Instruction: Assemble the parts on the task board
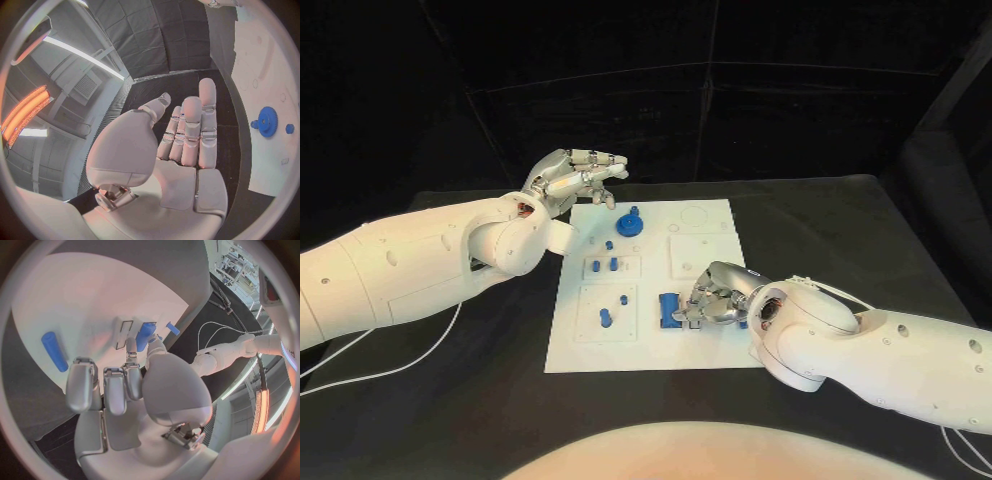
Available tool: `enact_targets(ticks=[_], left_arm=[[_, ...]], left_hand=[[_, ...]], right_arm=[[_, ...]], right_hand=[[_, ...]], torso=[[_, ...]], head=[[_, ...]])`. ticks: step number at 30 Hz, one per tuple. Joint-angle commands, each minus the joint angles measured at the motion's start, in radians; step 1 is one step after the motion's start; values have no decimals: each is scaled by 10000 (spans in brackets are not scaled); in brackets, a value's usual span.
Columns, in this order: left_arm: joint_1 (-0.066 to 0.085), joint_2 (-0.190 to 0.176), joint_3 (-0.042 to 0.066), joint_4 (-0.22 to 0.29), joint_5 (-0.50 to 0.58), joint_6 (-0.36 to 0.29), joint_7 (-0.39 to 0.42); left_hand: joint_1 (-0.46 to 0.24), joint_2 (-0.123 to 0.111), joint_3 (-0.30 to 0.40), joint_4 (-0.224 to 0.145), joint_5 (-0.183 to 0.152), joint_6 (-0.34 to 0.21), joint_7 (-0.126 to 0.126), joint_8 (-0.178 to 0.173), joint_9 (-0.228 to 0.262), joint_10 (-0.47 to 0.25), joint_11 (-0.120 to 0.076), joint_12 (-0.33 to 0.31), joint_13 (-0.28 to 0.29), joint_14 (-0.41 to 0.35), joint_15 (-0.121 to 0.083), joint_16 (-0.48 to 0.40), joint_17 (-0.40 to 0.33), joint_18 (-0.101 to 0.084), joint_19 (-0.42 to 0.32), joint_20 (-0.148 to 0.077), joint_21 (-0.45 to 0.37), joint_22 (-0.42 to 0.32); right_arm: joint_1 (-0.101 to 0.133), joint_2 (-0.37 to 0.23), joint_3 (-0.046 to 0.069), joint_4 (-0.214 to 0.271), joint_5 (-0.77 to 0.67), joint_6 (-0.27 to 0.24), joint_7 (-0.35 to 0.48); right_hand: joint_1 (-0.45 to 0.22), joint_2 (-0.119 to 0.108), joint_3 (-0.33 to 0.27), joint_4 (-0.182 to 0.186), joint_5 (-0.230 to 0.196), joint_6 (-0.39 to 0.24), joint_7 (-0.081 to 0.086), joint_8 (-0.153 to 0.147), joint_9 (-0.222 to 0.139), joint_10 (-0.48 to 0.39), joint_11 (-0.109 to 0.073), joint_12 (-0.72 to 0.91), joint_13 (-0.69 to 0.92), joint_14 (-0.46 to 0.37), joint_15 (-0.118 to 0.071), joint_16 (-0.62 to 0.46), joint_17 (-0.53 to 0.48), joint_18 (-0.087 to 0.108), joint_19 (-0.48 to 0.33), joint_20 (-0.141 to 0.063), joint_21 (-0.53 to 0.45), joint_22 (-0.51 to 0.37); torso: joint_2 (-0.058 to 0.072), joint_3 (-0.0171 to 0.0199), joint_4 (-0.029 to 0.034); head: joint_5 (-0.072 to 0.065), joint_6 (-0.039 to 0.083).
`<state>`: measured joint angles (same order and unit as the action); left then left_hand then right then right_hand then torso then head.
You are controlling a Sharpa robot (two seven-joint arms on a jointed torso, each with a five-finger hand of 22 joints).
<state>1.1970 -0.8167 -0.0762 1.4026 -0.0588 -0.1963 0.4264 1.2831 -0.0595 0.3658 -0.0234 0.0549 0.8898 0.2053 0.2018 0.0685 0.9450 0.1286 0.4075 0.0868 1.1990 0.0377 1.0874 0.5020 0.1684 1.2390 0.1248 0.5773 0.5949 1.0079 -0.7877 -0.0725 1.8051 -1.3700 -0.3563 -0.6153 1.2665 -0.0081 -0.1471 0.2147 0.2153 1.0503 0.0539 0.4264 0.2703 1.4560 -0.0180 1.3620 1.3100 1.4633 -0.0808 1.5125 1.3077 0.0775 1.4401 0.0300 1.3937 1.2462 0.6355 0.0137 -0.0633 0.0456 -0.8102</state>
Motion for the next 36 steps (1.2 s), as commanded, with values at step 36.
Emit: enact_targets(ticks=[36], left_arm=[[9, -57, -9, 47, 16, 142, 46]], left_hand=[[30, 80, -53, 3, 42, -57, -11, 34, 11, -83, 6, 36, 15, -57, 11, 63, 12, 133, -3, 92, -50, -13]], right_arm=[[78, -2708, 0, 700, -329, -145, 486]], right_hand=[[-138, -57, -727, 45, 542, -509, 212, -359, -126, -80, 153, -177, 135, 773, 112, -77, 1140, -83, -12, 97, -44, -45]], torso=[[-45, 9, -164]], head=[[-335, 61]])
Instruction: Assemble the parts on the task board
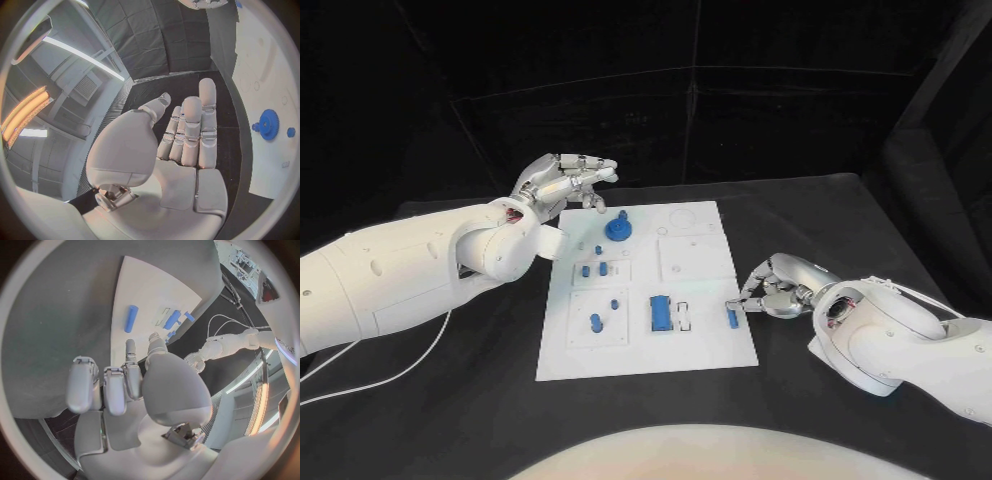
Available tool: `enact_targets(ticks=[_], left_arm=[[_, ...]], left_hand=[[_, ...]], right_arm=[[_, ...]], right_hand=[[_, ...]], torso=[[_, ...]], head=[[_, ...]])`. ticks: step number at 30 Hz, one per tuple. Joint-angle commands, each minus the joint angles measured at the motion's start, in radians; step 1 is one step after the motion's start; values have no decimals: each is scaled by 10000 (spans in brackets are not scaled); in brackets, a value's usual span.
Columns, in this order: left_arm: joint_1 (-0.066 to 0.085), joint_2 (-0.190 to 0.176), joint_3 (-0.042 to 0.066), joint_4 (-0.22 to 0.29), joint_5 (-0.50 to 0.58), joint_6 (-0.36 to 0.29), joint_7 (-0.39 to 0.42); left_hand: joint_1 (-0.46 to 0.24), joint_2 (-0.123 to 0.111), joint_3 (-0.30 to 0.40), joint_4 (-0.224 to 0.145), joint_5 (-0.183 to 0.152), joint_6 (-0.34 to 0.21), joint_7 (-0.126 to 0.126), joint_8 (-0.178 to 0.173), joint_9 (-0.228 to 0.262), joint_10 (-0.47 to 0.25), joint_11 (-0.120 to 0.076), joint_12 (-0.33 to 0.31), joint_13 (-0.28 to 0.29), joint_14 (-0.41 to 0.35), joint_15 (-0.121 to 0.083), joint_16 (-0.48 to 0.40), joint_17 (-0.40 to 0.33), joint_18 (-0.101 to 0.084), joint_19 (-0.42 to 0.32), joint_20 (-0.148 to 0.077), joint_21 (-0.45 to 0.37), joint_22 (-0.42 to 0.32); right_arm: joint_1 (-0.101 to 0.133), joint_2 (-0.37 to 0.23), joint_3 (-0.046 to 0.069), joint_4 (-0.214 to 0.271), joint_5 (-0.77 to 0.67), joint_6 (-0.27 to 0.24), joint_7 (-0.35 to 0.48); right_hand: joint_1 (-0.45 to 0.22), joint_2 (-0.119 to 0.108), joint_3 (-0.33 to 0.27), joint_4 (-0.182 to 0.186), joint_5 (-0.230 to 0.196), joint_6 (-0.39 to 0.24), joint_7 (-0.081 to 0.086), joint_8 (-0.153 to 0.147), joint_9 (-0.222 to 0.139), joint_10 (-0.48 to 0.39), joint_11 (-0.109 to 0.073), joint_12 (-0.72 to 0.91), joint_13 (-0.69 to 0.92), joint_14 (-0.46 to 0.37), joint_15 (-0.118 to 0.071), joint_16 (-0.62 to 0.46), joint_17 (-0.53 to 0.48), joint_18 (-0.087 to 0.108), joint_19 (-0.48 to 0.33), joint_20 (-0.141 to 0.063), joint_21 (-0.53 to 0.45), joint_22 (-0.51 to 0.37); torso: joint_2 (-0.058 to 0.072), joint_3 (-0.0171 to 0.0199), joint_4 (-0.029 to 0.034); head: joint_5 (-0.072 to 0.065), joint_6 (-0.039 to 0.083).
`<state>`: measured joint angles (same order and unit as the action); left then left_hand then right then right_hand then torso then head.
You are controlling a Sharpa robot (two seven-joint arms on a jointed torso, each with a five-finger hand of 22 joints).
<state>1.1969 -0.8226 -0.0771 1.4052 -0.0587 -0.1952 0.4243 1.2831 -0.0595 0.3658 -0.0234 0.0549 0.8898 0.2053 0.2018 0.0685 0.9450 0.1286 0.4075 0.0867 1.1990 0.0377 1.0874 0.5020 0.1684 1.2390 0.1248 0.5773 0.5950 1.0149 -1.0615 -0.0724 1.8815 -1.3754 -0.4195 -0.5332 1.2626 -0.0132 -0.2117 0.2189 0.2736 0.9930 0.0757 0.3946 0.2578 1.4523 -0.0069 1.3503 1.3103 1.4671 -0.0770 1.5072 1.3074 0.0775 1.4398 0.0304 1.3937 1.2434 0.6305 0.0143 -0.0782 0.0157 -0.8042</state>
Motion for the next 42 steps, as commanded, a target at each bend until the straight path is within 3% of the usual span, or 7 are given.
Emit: enact_targets(ticks=[1, 16, 19, 26, 34, 42], left_arm=[[9, 4, -1, 20, 16, 136, 68], [-10, 36, -19, -2, 15, 179, 73], [-15, 35, -21, -10, 15, 179, 69], [-19, 41, -22, -19, 15, 192, 65], [-21, 37, -24, -25, 15, 201, 55], [-21, 40, -25, -29, 15, 226, 35]], left_hand=[[30, 80, -54, 3, 42, -57, -11, 34, 11, -83, 6, 36, 15, -57, 11, 63, 12, 133, -3, 92, -50, -14], [62, 88, -69, -19, 42, -89, -9, 81, 12, -128, 8, 98, 17, -74, 11, 68, -20, 134, 1, 92, -55, -21], [62, 88, -69, -19, 42, -89, -9, 81, 12, -128, 8, 98, 17, -74, 11, 68, -20, 134, 1, 92, -55, -21], [62, 88, -69, -19, 42, -89, -9, 81, 12, -128, 8, 98, 17, -74, 11, 68, -20, 134, 1, 92, -55, -21], [62, 88, -69, -19, 42, -89, -9, 81, 12, -128, 8, 98, 17, -74, 11, 68, -20, 134, 1, 92, -55, -21], [62, 92, -73, -19, 42, -96, -8, 90, 12, -138, 9, 110, 17, -78, 12, 70, -25, 134, 0, 93, -57, -23]], right_arm=[[7, 51, -1, -95, -287, 536, -376], [-32, 694, -7, -611, -492, 1130, -630], [-39, 803, -7, -717, -648, 1242, -764], [-44, 941, -7, -851, -981, 1508, -998], [-52, 1107, -8, -917, -1558, 2365, -1136], [-59, 1213, -8, -952, -2060, 2765, -1179]], right_hand=[[-103, -7, -91, 14, -49, 82, -11, -33, 5, -41, 38, -59, 137, 736, 72, -22, 1147, -82, -10, 93, -45, -20], [-55, -34, -149, 36, -75, 162, -42, 6, 52, -47, 13, -76, 137, 735, 55, -28, 1145, -77, -21, 85, -58, -36], [52, -52, -159, -7, -27, 159, -44, 6, 73, -54, 8, -89, 135, 732, 49, -37, 1134, -76, -25, 79, -62, -39], [384, -45, -158, -184, 101, 149, -40, -3, 127, -65, 8, -115, 141, 731, 45, -47, 1133, -71, -45, 72, -88, -71], [630, -45, -159, -358, 110, 144, -29, -15, 161, -108, 17, -186, 94, 718, 53, -79, 1082, -62, -74, 79, -125, -122], [1208, 167, 29, -741, 153, 180, -48, -31, 210, -137, -2, -234, 89, 716, 41, -94, 1081, -54, -99, 76, -159, -156]], torso=[[2, 3, -4], [4, 12, 23], [5, -9, 21], [8, -10, 21], [4, -9, 25], [-2, -10, 23]], head=[[-56, -10], [-146, -27], [-153, -46], [-149, -73], [-139, -117], [-171, -126]])
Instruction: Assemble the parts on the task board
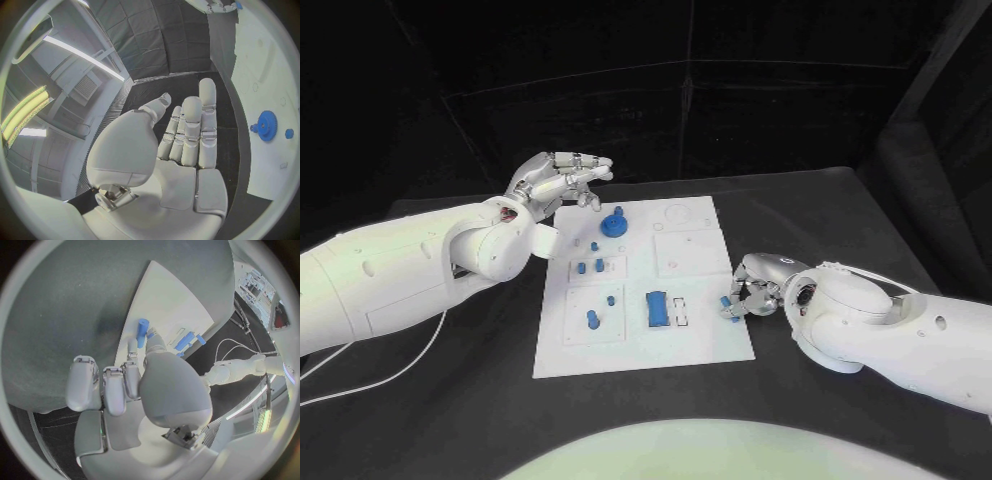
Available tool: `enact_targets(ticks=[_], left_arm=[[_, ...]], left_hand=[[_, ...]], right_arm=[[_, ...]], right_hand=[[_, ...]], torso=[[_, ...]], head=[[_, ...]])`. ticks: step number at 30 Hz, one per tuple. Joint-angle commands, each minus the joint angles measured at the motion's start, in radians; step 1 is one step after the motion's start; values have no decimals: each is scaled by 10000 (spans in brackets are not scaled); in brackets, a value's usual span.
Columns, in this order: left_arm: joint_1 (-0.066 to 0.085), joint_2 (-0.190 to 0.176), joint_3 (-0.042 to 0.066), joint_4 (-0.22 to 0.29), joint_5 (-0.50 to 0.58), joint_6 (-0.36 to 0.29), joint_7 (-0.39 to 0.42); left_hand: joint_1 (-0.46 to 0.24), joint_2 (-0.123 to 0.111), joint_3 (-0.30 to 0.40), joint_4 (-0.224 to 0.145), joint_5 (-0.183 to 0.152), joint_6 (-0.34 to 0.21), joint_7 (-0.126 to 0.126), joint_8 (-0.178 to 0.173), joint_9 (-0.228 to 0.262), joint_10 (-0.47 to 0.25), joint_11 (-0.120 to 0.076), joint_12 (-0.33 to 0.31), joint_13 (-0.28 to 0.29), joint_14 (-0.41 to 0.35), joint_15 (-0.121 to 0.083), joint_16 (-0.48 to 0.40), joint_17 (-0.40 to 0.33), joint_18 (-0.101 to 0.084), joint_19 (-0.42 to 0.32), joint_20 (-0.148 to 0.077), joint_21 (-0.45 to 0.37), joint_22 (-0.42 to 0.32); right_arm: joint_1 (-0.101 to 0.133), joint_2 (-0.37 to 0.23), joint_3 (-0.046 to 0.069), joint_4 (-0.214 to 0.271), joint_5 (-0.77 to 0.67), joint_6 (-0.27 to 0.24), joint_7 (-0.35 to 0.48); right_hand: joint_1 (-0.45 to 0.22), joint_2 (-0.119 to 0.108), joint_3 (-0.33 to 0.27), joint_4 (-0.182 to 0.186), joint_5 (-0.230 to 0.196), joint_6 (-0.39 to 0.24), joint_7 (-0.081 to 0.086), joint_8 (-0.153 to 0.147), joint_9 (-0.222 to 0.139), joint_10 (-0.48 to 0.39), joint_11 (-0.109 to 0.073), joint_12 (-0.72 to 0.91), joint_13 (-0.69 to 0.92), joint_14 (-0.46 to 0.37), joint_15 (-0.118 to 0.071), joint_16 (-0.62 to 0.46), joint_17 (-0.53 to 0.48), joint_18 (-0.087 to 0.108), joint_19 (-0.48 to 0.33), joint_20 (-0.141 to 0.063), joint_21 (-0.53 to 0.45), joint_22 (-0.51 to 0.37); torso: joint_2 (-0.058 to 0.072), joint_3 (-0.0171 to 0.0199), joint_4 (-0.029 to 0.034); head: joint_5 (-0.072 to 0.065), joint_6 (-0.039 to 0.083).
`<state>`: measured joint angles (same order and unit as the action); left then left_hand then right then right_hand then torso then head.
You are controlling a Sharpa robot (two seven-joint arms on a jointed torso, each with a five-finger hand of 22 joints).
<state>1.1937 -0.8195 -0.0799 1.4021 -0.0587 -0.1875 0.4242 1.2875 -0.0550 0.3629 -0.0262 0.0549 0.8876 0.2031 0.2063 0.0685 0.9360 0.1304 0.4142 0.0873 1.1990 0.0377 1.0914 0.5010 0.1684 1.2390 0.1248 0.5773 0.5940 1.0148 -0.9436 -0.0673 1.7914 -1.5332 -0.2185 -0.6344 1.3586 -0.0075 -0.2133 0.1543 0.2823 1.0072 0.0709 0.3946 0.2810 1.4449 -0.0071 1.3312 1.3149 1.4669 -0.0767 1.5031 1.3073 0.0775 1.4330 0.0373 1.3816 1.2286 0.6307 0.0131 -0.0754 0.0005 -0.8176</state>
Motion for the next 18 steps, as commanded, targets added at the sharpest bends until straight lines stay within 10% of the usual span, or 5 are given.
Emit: enact_targets(ticks=[1, 13, 18], left_arm=[[11, 9, 3, 1, 15, 151, 34], [8, 17, 1, -1, 15, 159, 30], [8, 11, 0, 1, 15, 169, 30]], left_hand=[[18, 48, -45, 10, 42, -74, 14, 45, 12, -48, -9, 43, 11, -77, 12, 30, -14, 134, 0, 93, -57, -13], [18, 48, -45, 10, 42, -74, 14, 45, 12, -48, -9, 43, 11, -77, 12, 30, -14, 134, 0, 93, -57, -13], [8, 51, -54, 17, 41, -84, 16, 54, 11, -61, -6, 56, 10, -83, 15, 30, -23, 133, -1, 94, -59, -15]], right_arm=[[-59, 50, -60, -53, -528, 770, -170], [-60, 181, -59, -25, -817, 628, -198], [-58, 99, -57, 99, -313, -14, -223]], right_hand=[[324, 147, 85, -142, 68, 37, -4, -38, -19, -67, -5, -49, 42, 717, 35, -55, 1082, -54, -32, 3, -41, -11], [1035, 564, 814, -566, 75, 70, -39, -200, -51, -110, -53, -121, 43, 721, -8, -65, 1099, -56, -25, -42, -47, -2], [548, 598, 1361, -80, 769, 73, -53, -445, -145, -59, -85, -82, 116, 745, -9, -23, 1198, -70, 17, -55, -10, 62]], torso=[[-3, 5, -7], [1, 5, -3], [-14, -2, -21]], head=[[-16, 5], [-1, -17], [33, -26]])
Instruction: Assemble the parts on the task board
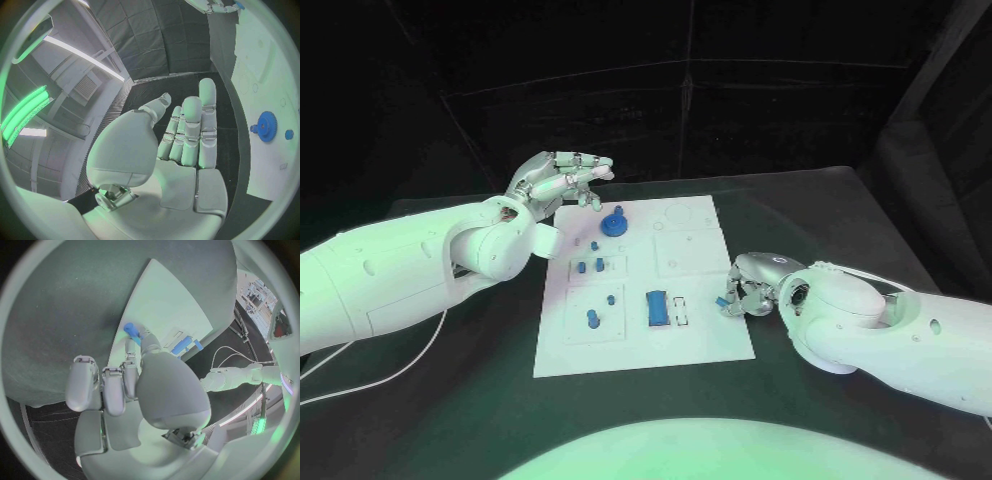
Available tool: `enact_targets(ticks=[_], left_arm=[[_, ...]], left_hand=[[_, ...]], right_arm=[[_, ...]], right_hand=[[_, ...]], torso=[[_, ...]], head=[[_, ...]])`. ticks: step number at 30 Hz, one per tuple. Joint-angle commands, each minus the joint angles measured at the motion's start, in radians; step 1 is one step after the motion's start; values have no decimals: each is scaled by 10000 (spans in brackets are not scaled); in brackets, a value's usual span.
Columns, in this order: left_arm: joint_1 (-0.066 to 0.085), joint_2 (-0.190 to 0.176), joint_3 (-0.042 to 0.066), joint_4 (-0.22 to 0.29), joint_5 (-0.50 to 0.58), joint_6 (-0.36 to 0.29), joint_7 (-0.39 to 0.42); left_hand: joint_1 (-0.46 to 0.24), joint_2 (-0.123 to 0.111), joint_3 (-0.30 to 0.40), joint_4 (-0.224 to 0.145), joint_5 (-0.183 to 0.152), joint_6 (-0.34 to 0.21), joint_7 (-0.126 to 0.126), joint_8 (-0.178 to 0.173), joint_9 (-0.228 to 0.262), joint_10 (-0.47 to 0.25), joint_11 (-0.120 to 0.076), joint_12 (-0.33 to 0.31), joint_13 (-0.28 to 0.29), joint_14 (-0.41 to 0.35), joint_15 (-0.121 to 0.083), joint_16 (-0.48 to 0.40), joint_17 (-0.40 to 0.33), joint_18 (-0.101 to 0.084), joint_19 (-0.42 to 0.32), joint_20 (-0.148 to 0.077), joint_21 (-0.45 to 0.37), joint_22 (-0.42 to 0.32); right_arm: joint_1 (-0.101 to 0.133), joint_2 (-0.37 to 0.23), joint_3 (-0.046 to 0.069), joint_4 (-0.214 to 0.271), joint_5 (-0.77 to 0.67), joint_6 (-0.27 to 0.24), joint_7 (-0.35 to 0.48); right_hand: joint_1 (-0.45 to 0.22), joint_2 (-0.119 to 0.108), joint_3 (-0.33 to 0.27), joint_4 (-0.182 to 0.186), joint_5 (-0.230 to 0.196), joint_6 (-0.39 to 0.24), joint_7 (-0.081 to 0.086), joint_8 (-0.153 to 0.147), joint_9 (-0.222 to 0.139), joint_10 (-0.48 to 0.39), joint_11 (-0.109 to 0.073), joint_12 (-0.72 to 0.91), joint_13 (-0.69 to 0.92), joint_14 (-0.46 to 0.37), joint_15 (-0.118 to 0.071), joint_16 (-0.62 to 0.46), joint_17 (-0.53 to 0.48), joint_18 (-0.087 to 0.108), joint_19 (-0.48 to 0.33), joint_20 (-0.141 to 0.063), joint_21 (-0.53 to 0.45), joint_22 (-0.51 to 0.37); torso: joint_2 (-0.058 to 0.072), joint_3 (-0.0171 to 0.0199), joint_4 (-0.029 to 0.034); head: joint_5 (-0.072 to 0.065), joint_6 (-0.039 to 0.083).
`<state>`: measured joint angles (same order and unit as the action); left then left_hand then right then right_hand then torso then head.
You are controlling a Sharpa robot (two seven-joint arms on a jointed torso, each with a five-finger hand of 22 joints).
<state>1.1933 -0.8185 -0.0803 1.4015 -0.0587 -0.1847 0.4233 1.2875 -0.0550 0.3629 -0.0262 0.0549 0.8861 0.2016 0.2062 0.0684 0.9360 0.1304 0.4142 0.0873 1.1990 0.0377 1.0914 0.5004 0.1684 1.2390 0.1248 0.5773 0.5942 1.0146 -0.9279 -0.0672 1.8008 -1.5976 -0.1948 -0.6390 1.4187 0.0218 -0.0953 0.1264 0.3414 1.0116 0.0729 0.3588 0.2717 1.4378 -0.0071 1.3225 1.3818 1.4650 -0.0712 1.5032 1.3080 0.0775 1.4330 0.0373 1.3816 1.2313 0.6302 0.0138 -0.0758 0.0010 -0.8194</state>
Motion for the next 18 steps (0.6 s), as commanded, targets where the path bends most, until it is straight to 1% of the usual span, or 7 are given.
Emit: enact_targets(ticks=[1, 6, 9, 10, 13, 15, 18], left_arm=[[11, 1, 4, 8, 15, 145, 40], [11, -8, 4, 20, 15, 157, 42], [11, -19, 4, 29, 15, 158, 43], [11, -24, 4, 32, 15, 158, 43], [11, -39, 4, 46, 15, 157, 43], [11, -48, 4, 53, 15, 154, 42], [11, -55, 4, 65, 15, 154, 45]], left_hand=[[8, 51, -54, 16, 41, -69, 31, 54, 11, -62, -6, 56, 11, -83, 15, 30, -17, 134, -1, 94, -59, -16], [13, 50, -54, 13, 42, -73, 30, 56, 11, -66, -7, 59, 11, -85, 15, 30, -21, 134, -1, 94, -60, -17], [13, 50, -54, 13, 42, -73, 30, 56, 11, -66, -7, 59, 11, -85, 15, 30, -21, 134, -1, 94, -60, -17], [13, 50, -54, 13, 42, -73, 30, 56, 11, -66, -7, 59, 11, -85, 15, 30, -21, 134, -1, 94, -60, -17], [23, 50, -53, 5, 43, -78, 28, 61, 11, -73, -8, 66, 10, -86, 14, 33, -19, 134, -2, 95, -61, -17], [23, 50, -53, 5, 43, -78, 28, 61, 11, -73, -8, 66, 10, -86, 14, 33, -19, 134, -2, 95, -61, -17], [23, 50, -53, 5, 43, -78, 28, 61, 11, -73, -8, 66, 10, -86, 14, 33, -19, 134, -2, 95, -61, -17]], right_arm=[[-56, -75, -57, 36, 404, -354, -179], [-51, -151, -54, 276, 785, -880, -182], [-50, -157, -53, 415, 927, -1272, -154], [-50, -153, -53, 452, 949, -1437, -121], [-49, -122, -52, 585, 999, -1890, -1], [-49, -70, -51, 645, 1041, -2063, 55], [-48, 45, -51, 669, 1211, -2185, 103]], right_hand=[[-132, 292, 284, 287, 231, 55, -65, -122, -65, 24, -72, 14, -539, 769, -75, -15, 1210, -71, 26, -61, 0, 51], [-229, 9, 1086, 520, 529, 234, -78, -373, -145, 57, -69, 16, -497, 780, -86, 5, 1267, -75, 49, -86, 20, 88], [-303, -236, 1561, 613, 579, 326, -82, -500, -172, 75, -70, 15, -476, 783, -93, 9, 1285, -80, 54, -80, 23, 98], [-360, -339, 1732, 663, 560, 353, -79, -548, -179, 86, -78, 20, -463, 784, -91, 8, 1287, -82, 57, -75, 26, 104], [-541, -477, 1936, 801, 264, 404, -70, -606, -184, 117, -67, 49, -429, 794, -83, 28, 1331, -88, 77, -75, 49, 144], [-628, -600, 2132, 866, 127, 447, -72, -652, -182, 130, -66, 51, -419, 795, -86, 30, 1339, -90, 85, -76, 59, 161], [-678, -678, 2253, 899, 93, 482, -74, -673, -178, 133, -67, 45, -418, 795, -86, 29, 1339, -89, 84, -77, 57, 159]], torso=[[-9, -9, -19], [-4, -15, 11], [-4, -8, 4], [-4, -9, 6], [3, -11, 8], [4, -6, 5], [-2, -11, 4]], head=[[35, -10], [12, 3], [43, -10], [46, -11], [57, -20], [68, -15], [84, -20]])
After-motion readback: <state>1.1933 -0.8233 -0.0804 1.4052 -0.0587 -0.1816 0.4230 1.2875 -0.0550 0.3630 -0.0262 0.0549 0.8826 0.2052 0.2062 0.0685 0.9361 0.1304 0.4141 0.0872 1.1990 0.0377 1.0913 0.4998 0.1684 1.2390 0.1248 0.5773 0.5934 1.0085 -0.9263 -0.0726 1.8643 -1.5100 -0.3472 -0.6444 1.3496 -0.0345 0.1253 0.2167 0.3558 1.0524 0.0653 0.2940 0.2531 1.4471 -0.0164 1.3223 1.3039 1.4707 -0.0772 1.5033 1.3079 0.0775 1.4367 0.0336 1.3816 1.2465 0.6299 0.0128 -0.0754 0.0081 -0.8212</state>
